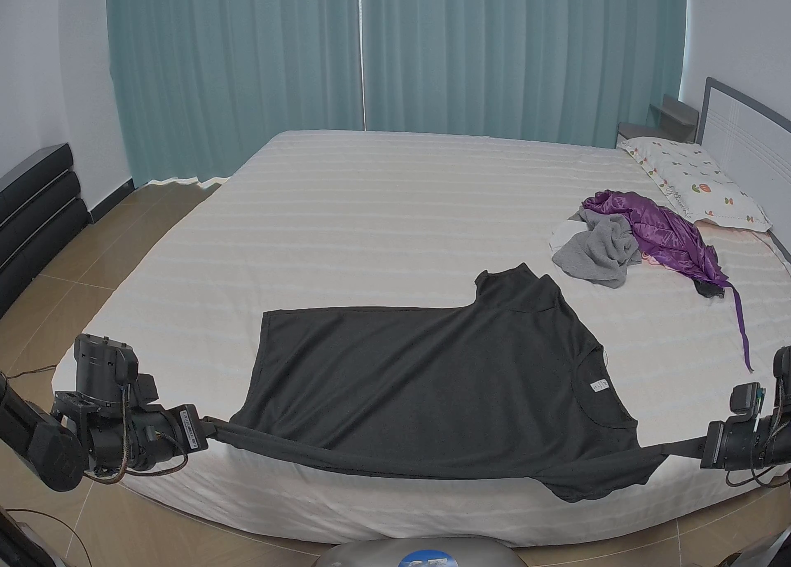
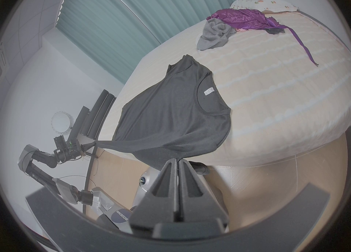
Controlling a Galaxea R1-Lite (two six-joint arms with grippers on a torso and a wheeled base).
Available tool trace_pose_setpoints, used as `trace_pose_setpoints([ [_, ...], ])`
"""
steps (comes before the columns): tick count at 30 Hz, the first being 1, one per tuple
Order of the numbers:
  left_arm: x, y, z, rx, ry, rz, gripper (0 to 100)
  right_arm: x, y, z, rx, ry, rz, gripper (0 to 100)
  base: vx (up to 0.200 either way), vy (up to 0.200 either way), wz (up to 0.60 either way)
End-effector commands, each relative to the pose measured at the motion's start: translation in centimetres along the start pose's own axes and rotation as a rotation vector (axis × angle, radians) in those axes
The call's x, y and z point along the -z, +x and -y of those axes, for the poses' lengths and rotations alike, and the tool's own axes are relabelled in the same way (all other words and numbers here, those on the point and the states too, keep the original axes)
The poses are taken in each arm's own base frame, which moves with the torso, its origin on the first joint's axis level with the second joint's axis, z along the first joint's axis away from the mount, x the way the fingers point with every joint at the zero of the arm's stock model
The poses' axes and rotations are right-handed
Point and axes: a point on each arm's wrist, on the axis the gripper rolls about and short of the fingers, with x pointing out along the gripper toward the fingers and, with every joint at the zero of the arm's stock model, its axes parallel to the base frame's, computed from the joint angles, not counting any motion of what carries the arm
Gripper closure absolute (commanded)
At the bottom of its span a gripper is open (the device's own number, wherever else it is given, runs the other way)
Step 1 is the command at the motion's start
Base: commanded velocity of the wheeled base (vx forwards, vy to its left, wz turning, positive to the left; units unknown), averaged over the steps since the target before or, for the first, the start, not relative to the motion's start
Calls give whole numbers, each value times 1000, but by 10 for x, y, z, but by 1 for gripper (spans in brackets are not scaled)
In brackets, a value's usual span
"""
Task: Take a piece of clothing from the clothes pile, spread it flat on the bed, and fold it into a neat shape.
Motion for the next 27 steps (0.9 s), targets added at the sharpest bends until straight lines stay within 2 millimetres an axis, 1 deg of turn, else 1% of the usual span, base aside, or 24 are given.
trace_pose_setpoints([
  [1,-7,7,4,7,1,7,100,-8,3,0,-7,14,4,100,0,0,0],
  [4,-15,16,6,6,-5,11,100,-19,10,1,-7,44,-5,100,0,0,0],
  [5,-15,17,7,7,-4,12,100,-20,11,1,-8,43,-6,100,0,0,0],
  [8,-22,27,9,5,-4,13,100,-32,22,5,-4,58,-29,100,0,0,0],
  [9,-22,27,9,5,-4,13,100,-32,22,5,-4,58,-29,100,0,0,0],
  [10,-25,32,10,4,-5,11,100,-38,29,8,0,65,-40,100,0,0,0],
  [12,-25,33,10,4,-5,10,100,-38,30,8,0,65,-40,100,0,0,0],
  [13,-28,42,10,-3,-7,3,100,-43,41,13,-1,65,-47,100,0,0,0],
  [15,-29,50,9,-22,-11,0,100,-47,49,16,-1,55,-40,100,0,0,0],
  [16,-30,50,9,-22,-11,2,100,-47,50,16,-1,54,-40,100,0,0,0],
  [17,-32,58,8,-41,-14,2,100,-49,58,19,-2,48,-38,100,0,0,0],
  [19,-32,61,7,-47,-15,-2,100,-50,61,20,-2,46,-37,100,0,0,0],
  [22,-33,73,6,-56,-18,-16,100,-55,74,19,-23,75,-16,100,0,0,0],
  [24,-33,76,6,-58,-20,-18,100,-58,78,20,-25,84,-5,100,0,0,0],
  [26,-35,83,6,-59,-41,-22,100,-60,86,21,-19,91,4,100,0,0,0],
  [27,-35,83,6,-59,-41,-22,100,-60,86,21,-19,91,4,100,0,0,0],
])
